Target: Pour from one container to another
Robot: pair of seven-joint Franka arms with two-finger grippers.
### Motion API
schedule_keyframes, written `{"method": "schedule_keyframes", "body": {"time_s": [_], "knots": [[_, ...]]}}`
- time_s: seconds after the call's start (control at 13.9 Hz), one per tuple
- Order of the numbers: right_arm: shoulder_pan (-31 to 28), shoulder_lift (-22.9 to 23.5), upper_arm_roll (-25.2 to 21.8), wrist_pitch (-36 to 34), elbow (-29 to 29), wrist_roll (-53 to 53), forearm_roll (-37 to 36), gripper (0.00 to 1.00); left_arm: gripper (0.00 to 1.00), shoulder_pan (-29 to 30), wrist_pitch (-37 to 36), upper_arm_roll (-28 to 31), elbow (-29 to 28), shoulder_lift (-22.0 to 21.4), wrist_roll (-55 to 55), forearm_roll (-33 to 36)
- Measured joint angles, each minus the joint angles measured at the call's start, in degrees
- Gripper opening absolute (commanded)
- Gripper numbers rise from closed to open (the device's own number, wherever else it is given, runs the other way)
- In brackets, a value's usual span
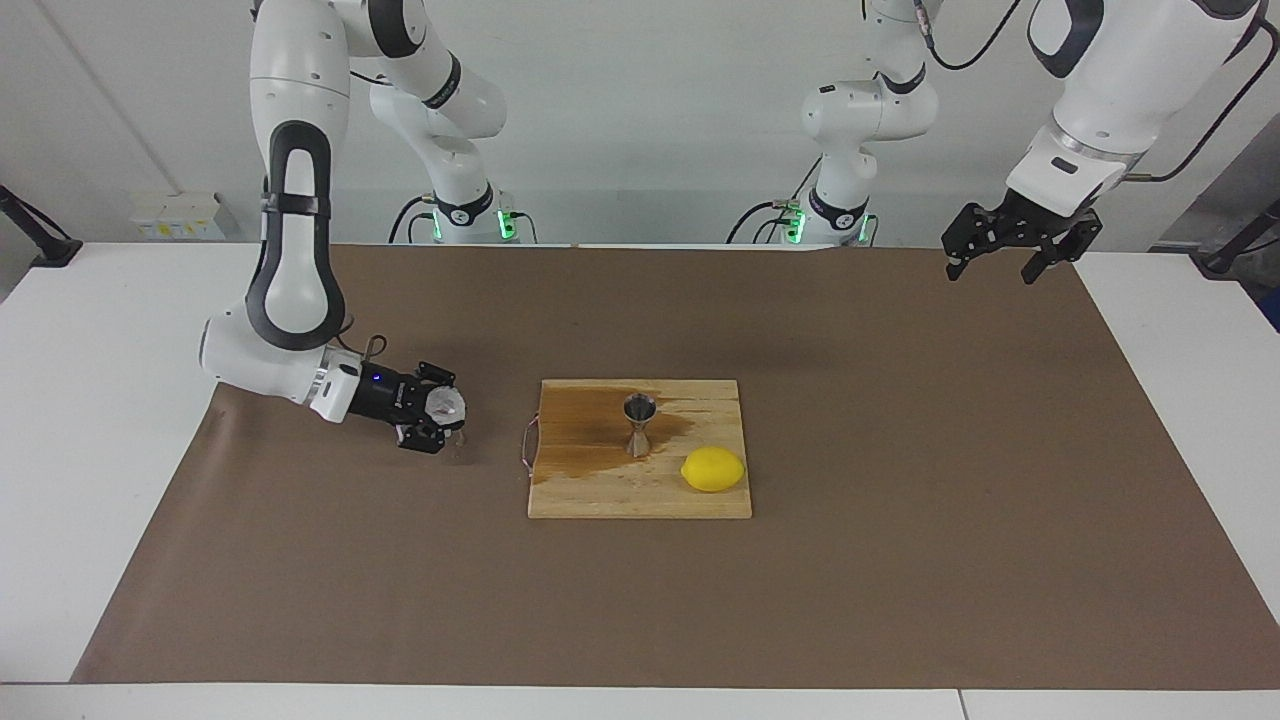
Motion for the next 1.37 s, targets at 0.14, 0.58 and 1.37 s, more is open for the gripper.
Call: {"method": "schedule_keyframes", "body": {"time_s": [0.14, 0.58, 1.37], "knots": [[-0.6, 1.1, 0.0, 0.0, 0.0, -2.8, 0.1, 0.0, 1.0, 0.0, 0.0, 0.0, 0.0, 0.0, 0.0, 0.0], [-2.4, 1.3, 0.0, 0.0, -0.4, -6.6, 0.1, 0.0, 1.0, 0.0, 0.0, 0.0, 0.0, 0.0, 0.0, 0.0], [-2.3, 2.3, 0.3, -0.1, -0.6, -7.3, 3.5, 1.0, 1.0, 0.0, 0.0, 0.0, 0.0, 0.0, 0.0, 0.0]]}}
